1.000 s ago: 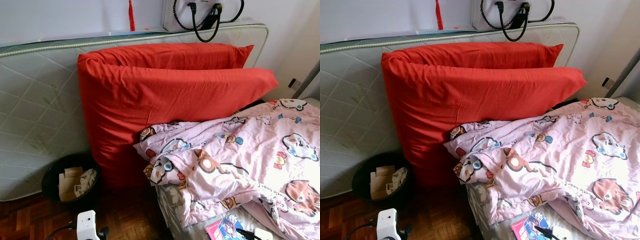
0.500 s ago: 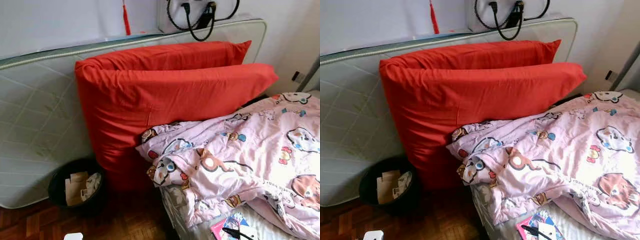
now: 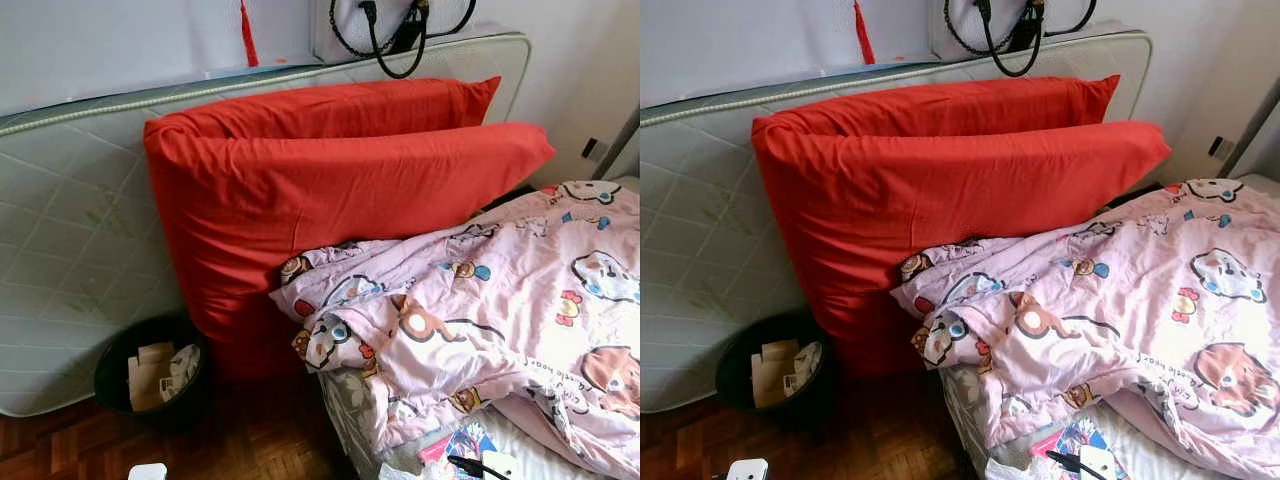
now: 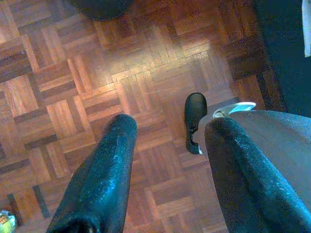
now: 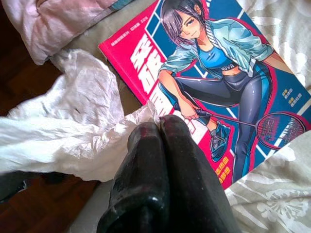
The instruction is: Clean up the room
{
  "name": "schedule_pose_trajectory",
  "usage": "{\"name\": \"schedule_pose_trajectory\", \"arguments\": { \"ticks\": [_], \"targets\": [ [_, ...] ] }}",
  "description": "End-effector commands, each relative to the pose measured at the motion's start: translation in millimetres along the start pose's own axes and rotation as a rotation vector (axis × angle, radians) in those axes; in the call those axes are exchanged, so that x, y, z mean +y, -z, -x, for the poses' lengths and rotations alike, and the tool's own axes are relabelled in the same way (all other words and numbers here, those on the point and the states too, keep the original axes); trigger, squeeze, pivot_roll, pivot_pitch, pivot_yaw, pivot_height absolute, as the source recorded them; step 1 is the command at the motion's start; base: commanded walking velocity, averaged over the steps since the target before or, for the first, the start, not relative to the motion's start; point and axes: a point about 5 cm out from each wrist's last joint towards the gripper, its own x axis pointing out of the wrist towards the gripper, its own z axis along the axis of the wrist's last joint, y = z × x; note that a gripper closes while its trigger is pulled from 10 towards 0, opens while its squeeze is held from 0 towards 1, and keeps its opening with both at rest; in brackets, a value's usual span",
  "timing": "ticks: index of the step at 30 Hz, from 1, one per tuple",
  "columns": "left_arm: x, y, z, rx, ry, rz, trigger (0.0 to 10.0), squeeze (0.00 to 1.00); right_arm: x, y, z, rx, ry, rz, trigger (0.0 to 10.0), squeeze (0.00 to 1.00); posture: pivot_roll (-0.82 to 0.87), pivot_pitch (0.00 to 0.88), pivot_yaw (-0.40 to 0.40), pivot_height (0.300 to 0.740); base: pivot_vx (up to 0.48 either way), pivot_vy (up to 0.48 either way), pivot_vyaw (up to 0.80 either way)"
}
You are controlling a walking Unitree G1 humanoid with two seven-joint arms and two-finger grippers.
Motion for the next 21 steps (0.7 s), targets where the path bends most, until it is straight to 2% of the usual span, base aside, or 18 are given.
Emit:
{"name": "schedule_pose_trajectory", "arguments": {
  "ticks": [1, 21],
  "targets": [
    [2.3, 1.8, 0.7, 0.014, -0.004, -0.012, 10.0, 0.0, 0.6, -1.2, -0.2, -0.004, 0.005, -0.007, 10.0, 0.0, 0.04, 0.01, -0.011, 0.74, 0.0, 0.0, 0.0],
    [4.1, 3.0, 1.1, 0.027, -0.007, -0.023, 10.0, 0.0, 3.4, -1.0, -0.4, -0.005, -0.017, -0.012, 10.0, 0.0, 0.05, 0.0, -0.001, 0.74, 0.0, 0.0, 0.0]
  ]
}}
